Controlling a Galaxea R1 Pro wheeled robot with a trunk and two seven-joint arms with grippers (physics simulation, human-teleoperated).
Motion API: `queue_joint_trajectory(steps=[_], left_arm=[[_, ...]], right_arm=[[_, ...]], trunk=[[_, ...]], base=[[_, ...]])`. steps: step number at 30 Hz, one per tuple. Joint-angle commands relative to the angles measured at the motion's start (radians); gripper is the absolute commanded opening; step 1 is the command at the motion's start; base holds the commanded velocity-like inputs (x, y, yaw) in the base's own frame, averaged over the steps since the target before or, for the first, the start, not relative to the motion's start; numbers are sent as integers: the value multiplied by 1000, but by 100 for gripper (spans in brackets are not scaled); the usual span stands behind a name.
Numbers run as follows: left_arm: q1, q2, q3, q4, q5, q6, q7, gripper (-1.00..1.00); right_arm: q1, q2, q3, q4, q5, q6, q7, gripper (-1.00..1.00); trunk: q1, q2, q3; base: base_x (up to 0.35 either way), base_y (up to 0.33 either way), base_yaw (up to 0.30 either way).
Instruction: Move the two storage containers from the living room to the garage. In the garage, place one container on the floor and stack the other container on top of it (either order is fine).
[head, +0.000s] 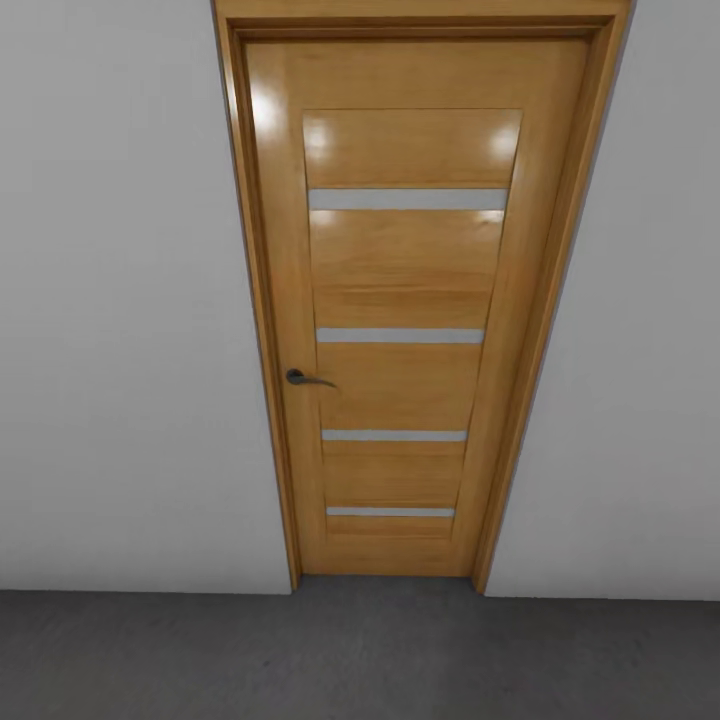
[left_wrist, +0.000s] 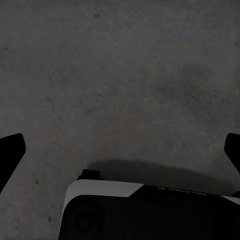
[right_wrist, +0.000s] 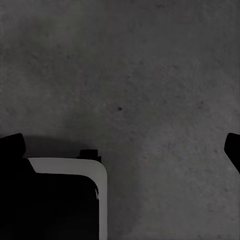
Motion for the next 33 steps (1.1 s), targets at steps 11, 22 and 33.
queue_joint_trajectory(steps=[11,22,33], left_arm=[[1,3,1,0,-8,-3,4,100],[1,6,0,0,-9,5,6,100],[1,6,0,-10,-5,-15,2,100]], right_arm=[[0,0,3,1,0,-3,-9,100],[-5,7,8,-30,11,-1,-6,100],[-6,7,6,-216,12,-3,-10,100]], trunk=[[0,0,0],[0,0,0],[0,0,0]], base=[[0,0,0],[174,0,0],[44,0,0]])
